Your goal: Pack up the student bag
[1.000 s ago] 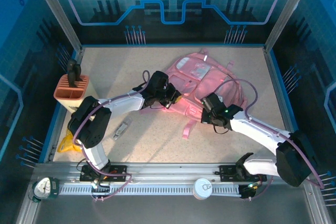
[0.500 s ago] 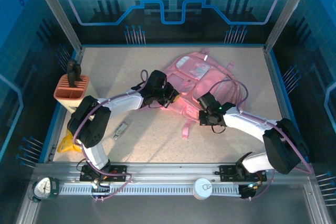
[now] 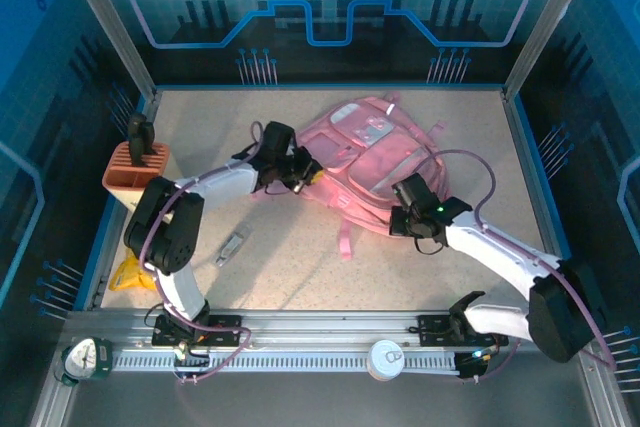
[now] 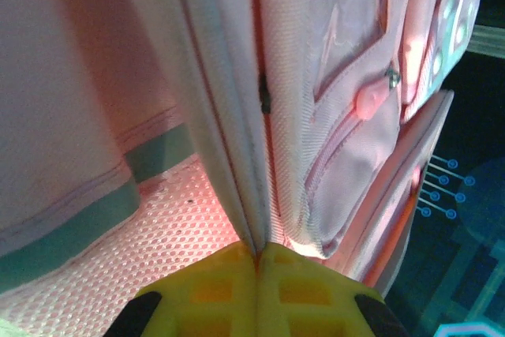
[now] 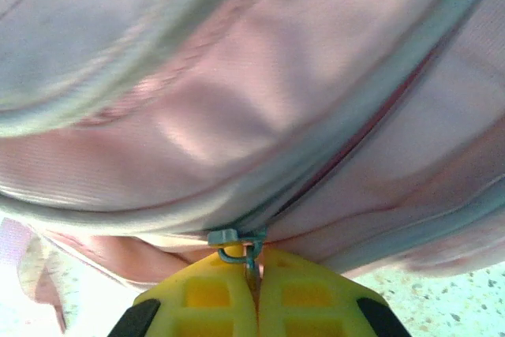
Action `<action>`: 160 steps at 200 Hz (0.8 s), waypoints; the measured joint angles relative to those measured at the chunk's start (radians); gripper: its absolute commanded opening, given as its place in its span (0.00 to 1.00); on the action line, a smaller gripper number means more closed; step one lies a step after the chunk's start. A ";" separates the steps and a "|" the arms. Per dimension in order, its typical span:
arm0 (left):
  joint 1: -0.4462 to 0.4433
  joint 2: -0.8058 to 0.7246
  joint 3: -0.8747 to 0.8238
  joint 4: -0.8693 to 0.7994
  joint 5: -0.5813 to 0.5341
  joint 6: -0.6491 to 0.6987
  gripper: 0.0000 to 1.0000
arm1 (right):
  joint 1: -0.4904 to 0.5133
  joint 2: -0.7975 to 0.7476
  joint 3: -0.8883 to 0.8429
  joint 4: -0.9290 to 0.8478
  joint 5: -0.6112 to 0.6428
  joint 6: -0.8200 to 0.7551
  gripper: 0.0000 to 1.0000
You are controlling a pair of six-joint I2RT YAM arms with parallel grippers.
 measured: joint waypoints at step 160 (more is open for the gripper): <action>-0.011 -0.307 -0.210 -0.049 -0.041 0.088 0.50 | 0.251 0.202 0.152 0.065 -0.080 0.045 0.00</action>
